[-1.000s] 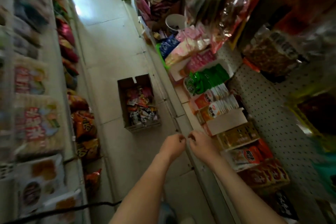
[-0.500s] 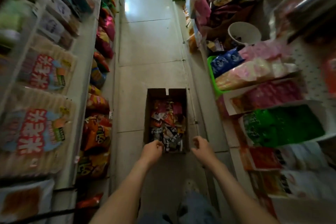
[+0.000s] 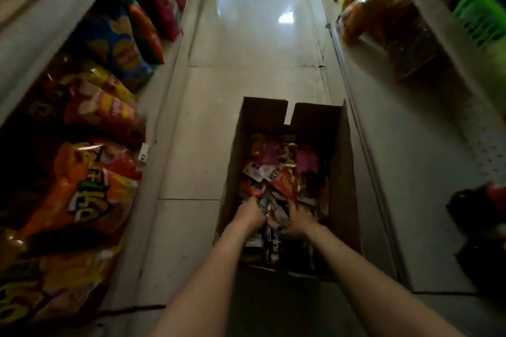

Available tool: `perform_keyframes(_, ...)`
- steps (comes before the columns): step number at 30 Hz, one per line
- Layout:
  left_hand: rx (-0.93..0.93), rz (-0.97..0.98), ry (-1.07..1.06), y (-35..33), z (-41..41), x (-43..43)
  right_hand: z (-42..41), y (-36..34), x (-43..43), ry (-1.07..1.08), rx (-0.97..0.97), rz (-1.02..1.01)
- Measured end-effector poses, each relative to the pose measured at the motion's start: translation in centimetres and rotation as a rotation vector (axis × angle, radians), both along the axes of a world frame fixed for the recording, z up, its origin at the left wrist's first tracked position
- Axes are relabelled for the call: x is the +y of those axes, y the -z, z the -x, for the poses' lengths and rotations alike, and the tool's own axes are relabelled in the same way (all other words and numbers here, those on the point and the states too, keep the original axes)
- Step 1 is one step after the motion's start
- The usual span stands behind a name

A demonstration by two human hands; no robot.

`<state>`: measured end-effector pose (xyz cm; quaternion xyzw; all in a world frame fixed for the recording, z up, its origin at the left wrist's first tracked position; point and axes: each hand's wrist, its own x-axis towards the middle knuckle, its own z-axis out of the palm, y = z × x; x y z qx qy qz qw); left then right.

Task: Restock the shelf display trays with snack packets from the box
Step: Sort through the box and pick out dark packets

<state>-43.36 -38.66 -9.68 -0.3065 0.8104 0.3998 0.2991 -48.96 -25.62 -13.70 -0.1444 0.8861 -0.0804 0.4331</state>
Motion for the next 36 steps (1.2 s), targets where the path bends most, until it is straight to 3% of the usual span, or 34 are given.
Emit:
perform_keyframes(6,0.015,0.118,0.288,3.6,2.8,-0.8,-0.2,6.3,-1.3,-0.258,0.041,-0.292)
perform_keyframes(10,0.082,0.194,0.384,3.0,2.3,-0.8,1.0,6.7,-0.1,-0.346,0.156,-0.384)
perform_keyframes(16,-0.035,0.285,0.620,3.9,1.3,-0.6,1.9,8.5,0.0,-0.405,0.157,-0.418)
perform_keyframes(24,-0.012,0.325,0.667,3.5,1.0,-0.5,2.4,7.9,1.4,-0.367,0.238,-0.306)
perform_keyframes(29,-0.003,0.322,0.660,3.2,1.0,-0.6,2.0,7.6,0.1,-0.223,0.084,-0.280)
perform_keyframes(36,0.029,0.325,0.668,3.4,0.5,-0.5,1.6,8.3,0.3,-0.405,0.265,-0.365)
